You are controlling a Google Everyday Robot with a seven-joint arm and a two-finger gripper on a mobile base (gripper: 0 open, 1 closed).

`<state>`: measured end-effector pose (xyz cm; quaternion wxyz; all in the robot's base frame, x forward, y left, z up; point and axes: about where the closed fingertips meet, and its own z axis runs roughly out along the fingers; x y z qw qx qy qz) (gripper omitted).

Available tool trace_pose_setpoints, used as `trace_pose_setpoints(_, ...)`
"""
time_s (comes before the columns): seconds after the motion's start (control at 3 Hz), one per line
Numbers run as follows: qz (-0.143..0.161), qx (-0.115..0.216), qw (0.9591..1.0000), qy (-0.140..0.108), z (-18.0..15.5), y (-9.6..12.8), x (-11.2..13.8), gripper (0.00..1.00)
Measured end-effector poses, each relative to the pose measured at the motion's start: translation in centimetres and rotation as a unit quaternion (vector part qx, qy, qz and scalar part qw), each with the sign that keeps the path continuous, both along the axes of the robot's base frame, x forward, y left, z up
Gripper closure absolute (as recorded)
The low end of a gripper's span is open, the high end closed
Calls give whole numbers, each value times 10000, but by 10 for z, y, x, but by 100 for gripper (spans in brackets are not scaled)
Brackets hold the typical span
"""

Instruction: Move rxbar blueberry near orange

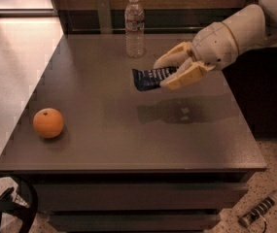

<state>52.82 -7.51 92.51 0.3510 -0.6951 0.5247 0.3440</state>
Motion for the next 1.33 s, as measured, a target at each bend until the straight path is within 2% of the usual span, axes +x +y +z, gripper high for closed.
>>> trace_pose_setpoints(0.33,28,-29,10000,59,-3,11,-17,100)
trace_pose_setpoints(0.67,206,-30,9998,45,-3,24,-36,100)
trace_pose_setpoints(1.33,580,-338,9977,2,-18,76,-66,100)
